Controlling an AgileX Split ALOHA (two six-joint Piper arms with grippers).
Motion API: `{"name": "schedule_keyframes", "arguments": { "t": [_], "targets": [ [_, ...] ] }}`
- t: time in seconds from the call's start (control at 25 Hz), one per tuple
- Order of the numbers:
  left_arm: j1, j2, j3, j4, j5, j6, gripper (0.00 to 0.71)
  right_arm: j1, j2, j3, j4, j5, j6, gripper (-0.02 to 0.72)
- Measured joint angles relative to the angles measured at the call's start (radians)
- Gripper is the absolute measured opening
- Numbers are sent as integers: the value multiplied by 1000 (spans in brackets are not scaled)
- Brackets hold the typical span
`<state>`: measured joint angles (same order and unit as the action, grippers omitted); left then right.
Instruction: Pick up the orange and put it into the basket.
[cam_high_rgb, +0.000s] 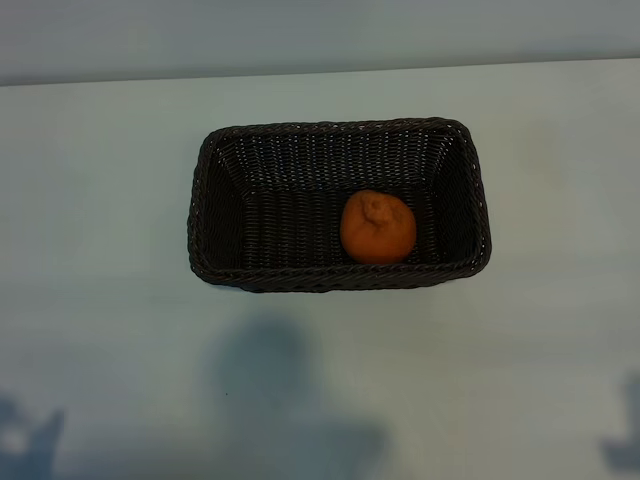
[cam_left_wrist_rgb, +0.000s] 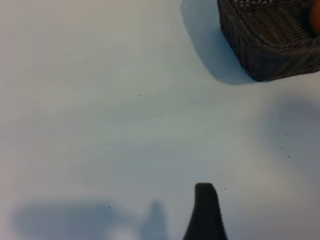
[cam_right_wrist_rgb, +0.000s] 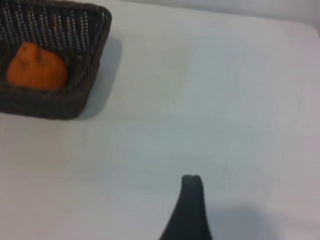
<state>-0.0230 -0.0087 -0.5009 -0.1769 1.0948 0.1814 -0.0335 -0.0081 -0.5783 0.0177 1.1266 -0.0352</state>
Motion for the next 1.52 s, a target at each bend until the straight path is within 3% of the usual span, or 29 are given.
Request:
{"name": "schedule_keyframes", "arguments": {
  "t": [0.24,1.52],
  "targets": [
    [0,0,0,0,0,-1,552,0,0,62,1,-39,-4,596],
    [0,0,0,0,0,-2,552,0,0,90,4,-58,0,596]
  ]
}}
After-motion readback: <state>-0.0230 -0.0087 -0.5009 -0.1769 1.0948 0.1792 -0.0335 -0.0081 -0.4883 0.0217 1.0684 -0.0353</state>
